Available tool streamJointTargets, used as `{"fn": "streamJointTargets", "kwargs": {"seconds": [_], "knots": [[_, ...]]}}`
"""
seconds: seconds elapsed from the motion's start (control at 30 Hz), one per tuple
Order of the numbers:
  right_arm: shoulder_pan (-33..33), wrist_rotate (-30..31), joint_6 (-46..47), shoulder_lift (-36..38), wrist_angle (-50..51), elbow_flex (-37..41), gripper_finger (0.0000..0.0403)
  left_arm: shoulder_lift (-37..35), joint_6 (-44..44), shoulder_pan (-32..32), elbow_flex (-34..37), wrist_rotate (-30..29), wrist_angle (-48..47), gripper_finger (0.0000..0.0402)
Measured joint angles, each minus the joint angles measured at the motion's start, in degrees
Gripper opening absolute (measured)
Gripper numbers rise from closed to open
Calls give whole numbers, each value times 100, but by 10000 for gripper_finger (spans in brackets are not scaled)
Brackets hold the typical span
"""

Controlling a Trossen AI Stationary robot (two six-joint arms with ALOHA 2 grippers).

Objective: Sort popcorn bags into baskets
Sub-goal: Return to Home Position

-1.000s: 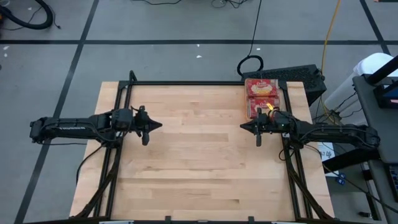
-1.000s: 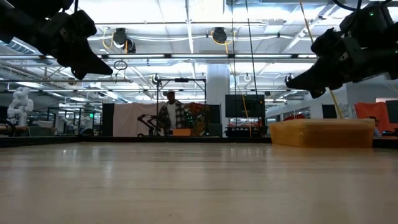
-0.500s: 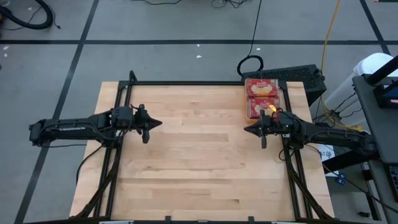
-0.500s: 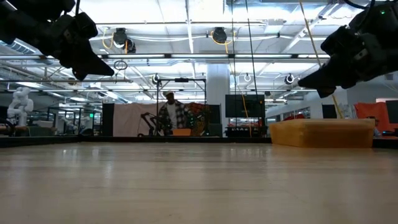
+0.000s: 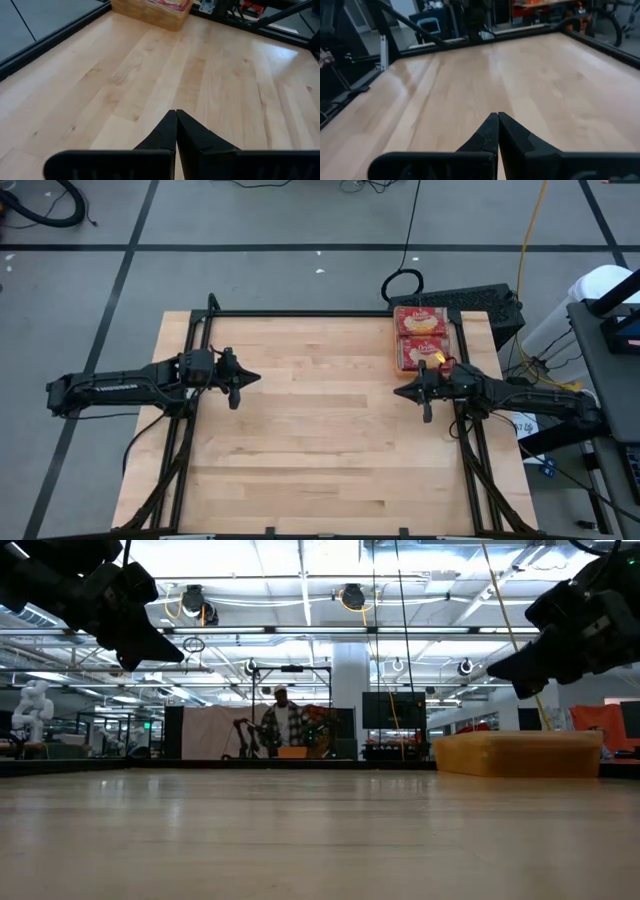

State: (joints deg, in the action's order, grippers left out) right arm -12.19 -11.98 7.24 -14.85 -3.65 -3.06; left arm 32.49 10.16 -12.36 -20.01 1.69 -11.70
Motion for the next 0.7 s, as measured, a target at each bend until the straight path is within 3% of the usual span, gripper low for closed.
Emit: {"fn": "streamJointTargets", "kwargs": {"seconds": [0.43, 0.6, 0.7], "knots": [[337, 238, 80, 1229, 829, -93, 0, 0, 44, 0, 0, -2, -4, 4], [656, 498, 202, 1312, 950, -89, 0, 0, 52, 0, 2, -7, -5, 6], [911, 1015, 368, 1282, 976, -36, 0, 0, 54, 0, 0, -11, -7, 3]]}}
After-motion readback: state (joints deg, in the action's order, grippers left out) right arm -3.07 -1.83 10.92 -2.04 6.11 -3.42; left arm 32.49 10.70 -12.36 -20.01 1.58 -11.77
